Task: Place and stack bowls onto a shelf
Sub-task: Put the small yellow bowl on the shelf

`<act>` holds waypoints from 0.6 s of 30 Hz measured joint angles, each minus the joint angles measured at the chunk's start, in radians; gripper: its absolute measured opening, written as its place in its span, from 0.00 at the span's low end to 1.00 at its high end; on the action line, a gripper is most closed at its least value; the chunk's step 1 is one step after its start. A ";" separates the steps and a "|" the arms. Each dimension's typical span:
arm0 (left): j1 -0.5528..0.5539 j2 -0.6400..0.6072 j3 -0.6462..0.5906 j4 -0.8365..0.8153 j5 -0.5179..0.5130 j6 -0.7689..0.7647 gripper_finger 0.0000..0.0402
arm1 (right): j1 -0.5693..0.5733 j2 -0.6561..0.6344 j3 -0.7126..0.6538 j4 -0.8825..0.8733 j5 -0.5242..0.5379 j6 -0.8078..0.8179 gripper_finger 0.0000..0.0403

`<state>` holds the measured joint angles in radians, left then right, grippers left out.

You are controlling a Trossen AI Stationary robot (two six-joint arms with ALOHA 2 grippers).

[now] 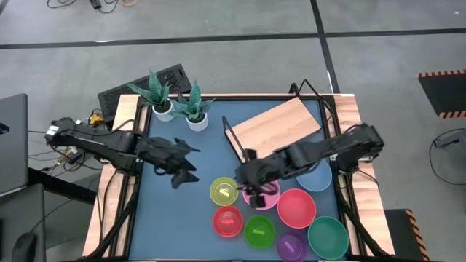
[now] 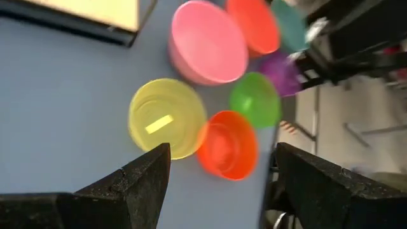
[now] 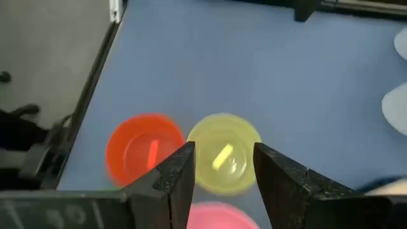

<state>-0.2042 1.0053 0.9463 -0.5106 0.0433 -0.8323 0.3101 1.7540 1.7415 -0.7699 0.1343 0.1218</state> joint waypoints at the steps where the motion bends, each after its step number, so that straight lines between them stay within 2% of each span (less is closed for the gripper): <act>1: -0.004 -0.020 0.000 0.002 0.000 -0.002 0.67 | -0.003 0.030 0.016 0.021 0.000 0.000 0.45; 6: -0.039 -0.125 0.000 0.005 -0.012 -0.023 0.67 | -0.020 0.178 0.091 0.095 0.000 0.005 0.46; 11: -0.083 -0.203 0.000 0.004 -0.086 -0.006 0.67 | -0.048 0.308 0.149 0.084 0.000 0.005 0.47; 18: -0.111 -0.247 0.000 -0.019 -0.129 0.016 0.67 | -0.098 0.417 0.165 0.016 0.000 -0.023 0.60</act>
<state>-0.3150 0.7581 0.9463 -0.5297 -0.0854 -0.8165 0.2123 2.1713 1.9067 -0.7535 0.1341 0.0989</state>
